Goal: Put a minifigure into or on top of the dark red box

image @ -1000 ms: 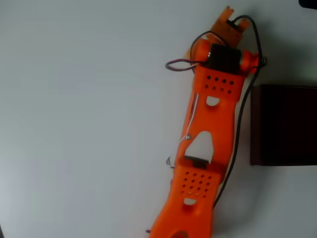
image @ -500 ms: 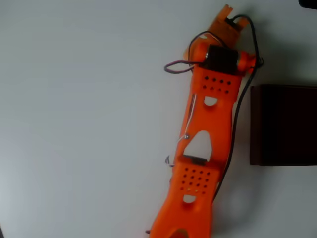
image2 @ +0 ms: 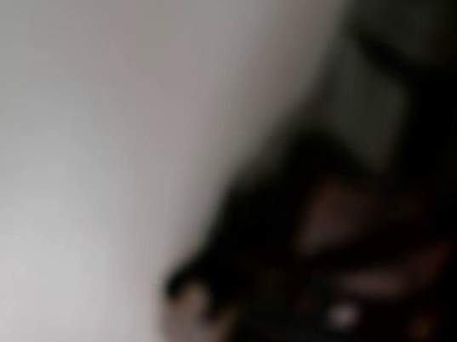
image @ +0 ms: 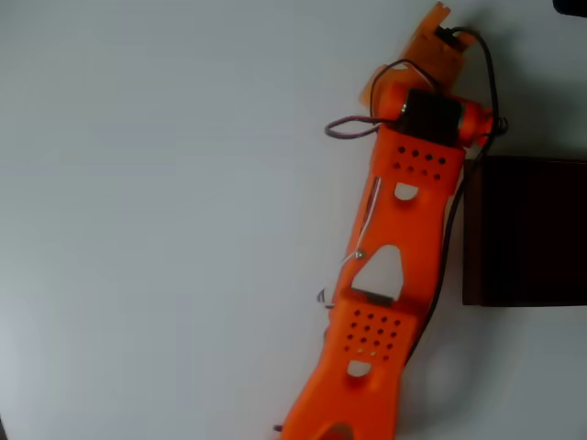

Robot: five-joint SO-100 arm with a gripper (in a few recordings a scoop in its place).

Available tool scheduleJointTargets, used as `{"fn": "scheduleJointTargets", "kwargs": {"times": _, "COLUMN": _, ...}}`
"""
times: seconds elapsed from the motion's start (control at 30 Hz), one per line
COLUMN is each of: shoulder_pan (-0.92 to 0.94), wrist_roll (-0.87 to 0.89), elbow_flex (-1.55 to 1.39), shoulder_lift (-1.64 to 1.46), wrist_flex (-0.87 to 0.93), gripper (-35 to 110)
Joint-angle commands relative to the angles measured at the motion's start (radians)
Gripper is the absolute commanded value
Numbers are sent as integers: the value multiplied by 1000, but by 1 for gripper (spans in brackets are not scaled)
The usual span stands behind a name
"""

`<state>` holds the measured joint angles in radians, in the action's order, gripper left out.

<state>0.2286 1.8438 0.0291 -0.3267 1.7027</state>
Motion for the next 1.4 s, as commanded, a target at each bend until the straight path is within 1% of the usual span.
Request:
{"fn": "scheduleJointTargets", "kwargs": {"times": 0.0, "shoulder_pan": 17, "wrist_roll": 14, "elbow_flex": 35, "shoulder_lift": -9, "wrist_flex": -15, "gripper": 20}}
{"fn": "scheduleJointTargets", "kwargs": {"times": 0.07, "shoulder_pan": 15, "wrist_roll": 15, "elbow_flex": 35, "shoulder_lift": -3, "wrist_flex": -20, "gripper": 19}}
{"fn": "scheduleJointTargets", "kwargs": {"times": 0.2, "shoulder_pan": 11, "wrist_roll": -2, "elbow_flex": 35, "shoulder_lift": 11, "wrist_flex": -48, "gripper": 6}}
{"fn": "scheduleJointTargets", "kwargs": {"times": 0.63, "shoulder_pan": 11, "wrist_roll": -37, "elbow_flex": 52, "shoulder_lift": 40, "wrist_flex": -61, "gripper": 0}}
{"fn": "scheduleJointTargets", "kwargs": {"times": 0.77, "shoulder_pan": 46, "wrist_roll": -149, "elbow_flex": 83, "shoulder_lift": -6, "wrist_flex": -44, "gripper": 0}}
{"fn": "scheduleJointTargets", "kwargs": {"times": 0.83, "shoulder_pan": 81, "wrist_roll": -218, "elbow_flex": 104, "shoulder_lift": -52, "wrist_flex": 0, "gripper": 0}}
{"fn": "scheduleJointTargets", "kwargs": {"times": 1.0, "shoulder_pan": 218, "wrist_roll": -426, "elbow_flex": 199, "shoulder_lift": -156, "wrist_flex": 129, "gripper": 0}}
{"fn": "scheduleJointTargets", "kwargs": {"times": 1.1, "shoulder_pan": 295, "wrist_roll": -571, "elbow_flex": 183, "shoulder_lift": -253, "wrist_flex": 135, "gripper": 0}}
{"fn": "scheduleJointTargets", "kwargs": {"times": 1.27, "shoulder_pan": 397, "wrist_roll": -695, "elbow_flex": -97, "shoulder_lift": -528, "wrist_flex": 135, "gripper": 0}}
{"fn": "scheduleJointTargets", "kwargs": {"times": 1.37, "shoulder_pan": 454, "wrist_roll": -755, "elbow_flex": -249, "shoulder_lift": -611, "wrist_flex": 135, "gripper": 0}}
